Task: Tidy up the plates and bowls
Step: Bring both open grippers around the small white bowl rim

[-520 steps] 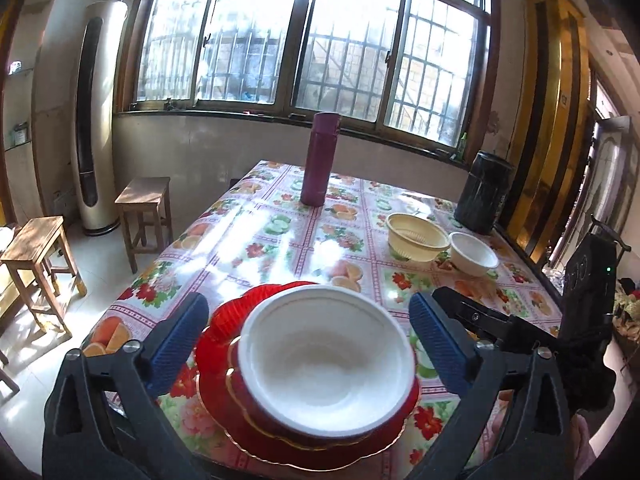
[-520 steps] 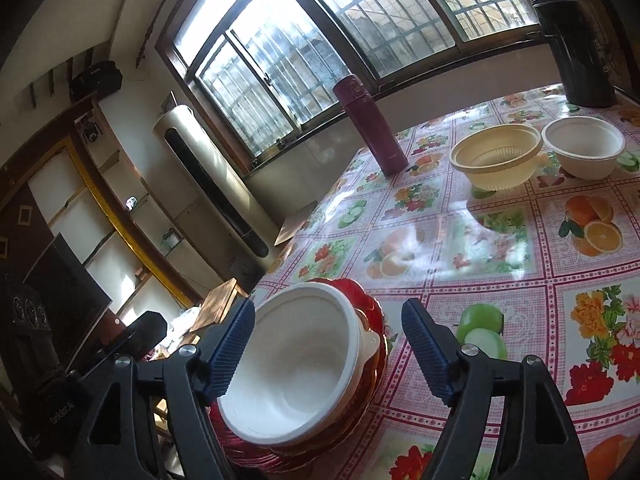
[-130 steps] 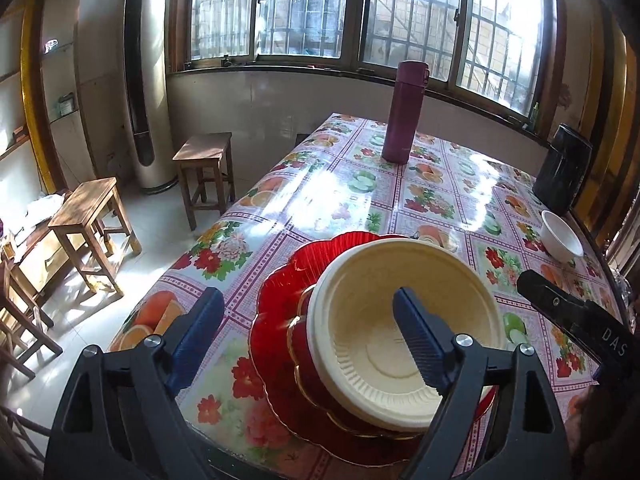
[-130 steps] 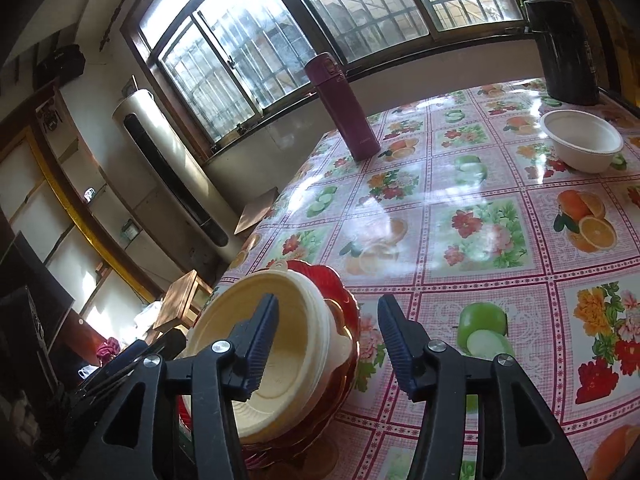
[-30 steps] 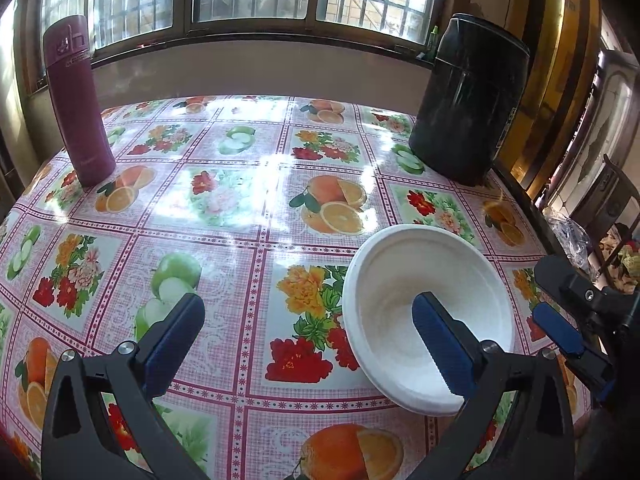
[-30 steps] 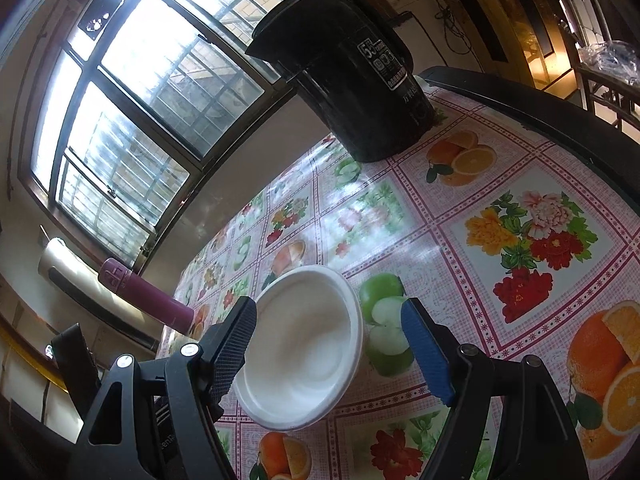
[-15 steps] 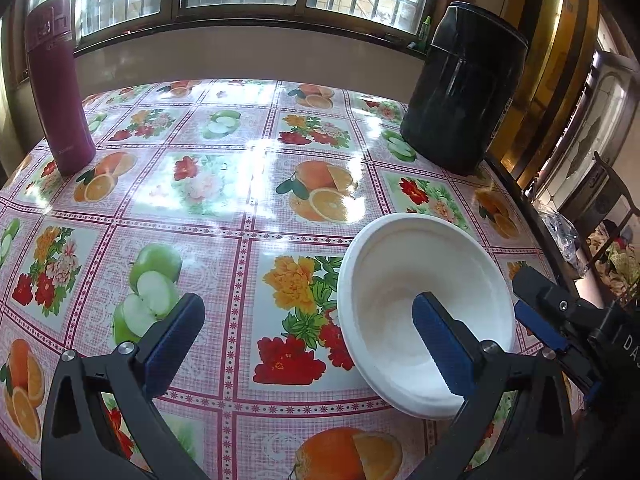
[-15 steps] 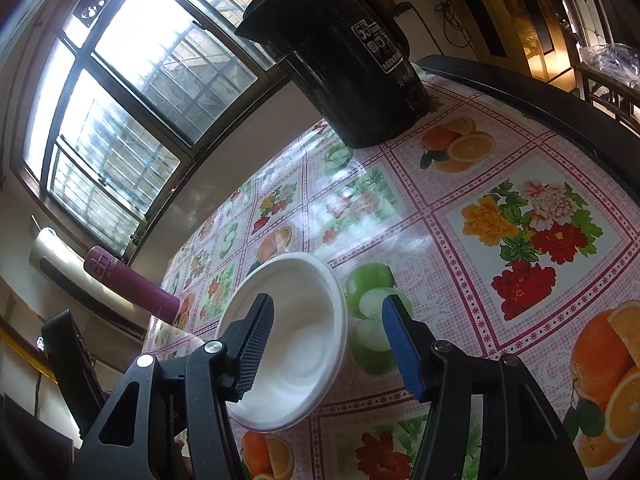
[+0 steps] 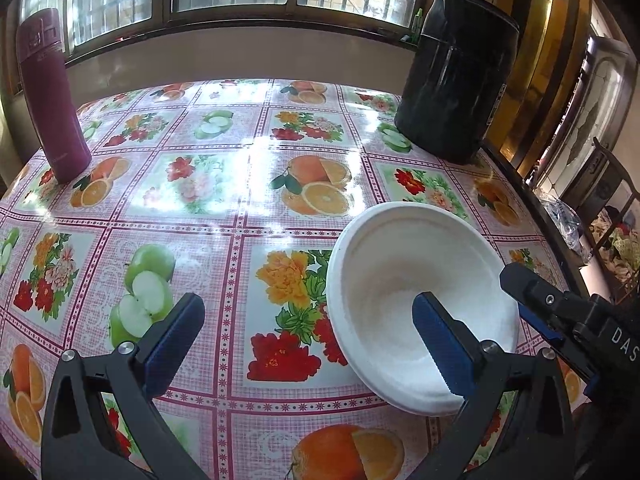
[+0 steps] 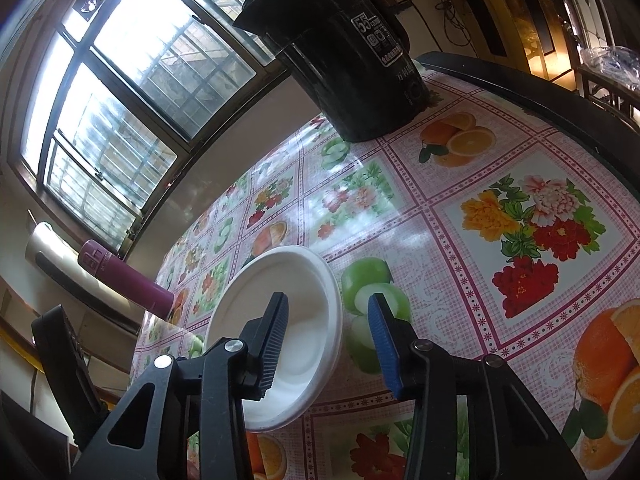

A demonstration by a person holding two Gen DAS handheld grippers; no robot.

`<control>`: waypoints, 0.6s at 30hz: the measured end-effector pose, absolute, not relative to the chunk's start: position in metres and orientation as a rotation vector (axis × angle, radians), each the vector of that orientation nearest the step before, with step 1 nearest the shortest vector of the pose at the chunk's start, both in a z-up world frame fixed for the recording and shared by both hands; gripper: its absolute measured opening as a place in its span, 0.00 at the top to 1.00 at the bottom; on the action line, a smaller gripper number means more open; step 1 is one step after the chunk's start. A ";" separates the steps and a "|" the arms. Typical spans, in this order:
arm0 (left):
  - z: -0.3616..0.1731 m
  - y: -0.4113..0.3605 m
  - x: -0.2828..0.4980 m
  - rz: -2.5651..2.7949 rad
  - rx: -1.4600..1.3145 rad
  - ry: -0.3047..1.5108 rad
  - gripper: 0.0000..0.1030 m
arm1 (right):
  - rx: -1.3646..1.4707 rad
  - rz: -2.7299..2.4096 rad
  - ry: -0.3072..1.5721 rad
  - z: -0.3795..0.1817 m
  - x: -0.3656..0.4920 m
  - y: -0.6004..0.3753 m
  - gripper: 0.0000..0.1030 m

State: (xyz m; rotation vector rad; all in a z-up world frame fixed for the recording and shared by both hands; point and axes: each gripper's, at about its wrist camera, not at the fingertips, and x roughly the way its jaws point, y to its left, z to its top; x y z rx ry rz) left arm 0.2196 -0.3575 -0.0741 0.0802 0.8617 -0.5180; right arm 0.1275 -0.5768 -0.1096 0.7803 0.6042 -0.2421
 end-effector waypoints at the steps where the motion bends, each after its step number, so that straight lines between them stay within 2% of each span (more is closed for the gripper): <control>1: -0.075 -0.358 0.219 -0.521 0.083 0.863 0.00 | 0.778 -0.247 0.607 -0.110 0.128 -0.577 0.58; 13: -0.080 -0.360 0.222 -0.541 0.078 0.881 0.00 | 0.757 -0.269 0.626 -0.115 0.130 -0.573 0.58; 18: -0.077 -0.356 0.222 -0.531 0.073 0.866 0.09 | 0.740 -0.279 0.627 -0.115 0.131 -0.571 0.58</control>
